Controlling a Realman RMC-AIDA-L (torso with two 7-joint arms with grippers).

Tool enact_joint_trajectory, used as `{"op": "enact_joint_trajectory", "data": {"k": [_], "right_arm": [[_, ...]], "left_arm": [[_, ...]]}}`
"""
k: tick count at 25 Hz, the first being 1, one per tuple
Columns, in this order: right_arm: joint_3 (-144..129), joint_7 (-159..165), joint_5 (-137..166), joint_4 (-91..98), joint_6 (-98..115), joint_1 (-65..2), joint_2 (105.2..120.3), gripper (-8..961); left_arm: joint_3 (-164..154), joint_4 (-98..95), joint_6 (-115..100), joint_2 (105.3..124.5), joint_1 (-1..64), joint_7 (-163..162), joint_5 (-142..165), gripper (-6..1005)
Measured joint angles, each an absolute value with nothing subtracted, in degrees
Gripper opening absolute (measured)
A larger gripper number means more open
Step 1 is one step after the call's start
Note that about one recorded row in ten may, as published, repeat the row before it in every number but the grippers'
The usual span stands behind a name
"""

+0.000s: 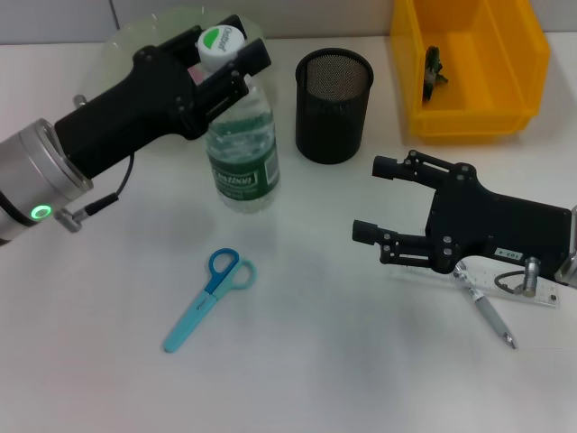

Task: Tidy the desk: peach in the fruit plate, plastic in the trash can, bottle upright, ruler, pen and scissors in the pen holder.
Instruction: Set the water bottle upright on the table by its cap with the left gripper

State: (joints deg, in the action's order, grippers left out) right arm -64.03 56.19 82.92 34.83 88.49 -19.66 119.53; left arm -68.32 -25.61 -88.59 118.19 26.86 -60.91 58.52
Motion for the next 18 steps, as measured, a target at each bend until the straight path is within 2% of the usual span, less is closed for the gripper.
{"op": "enact_joint_trajectory", "data": {"k": [18], "right_arm": [[-63.37,56.16,81.39,32.68,88.39,-19.79,119.55,819]], "left_arm": [[-65.45,-27.99,-78.58,118.21,23.81,-57.13,58.99,481]]}}
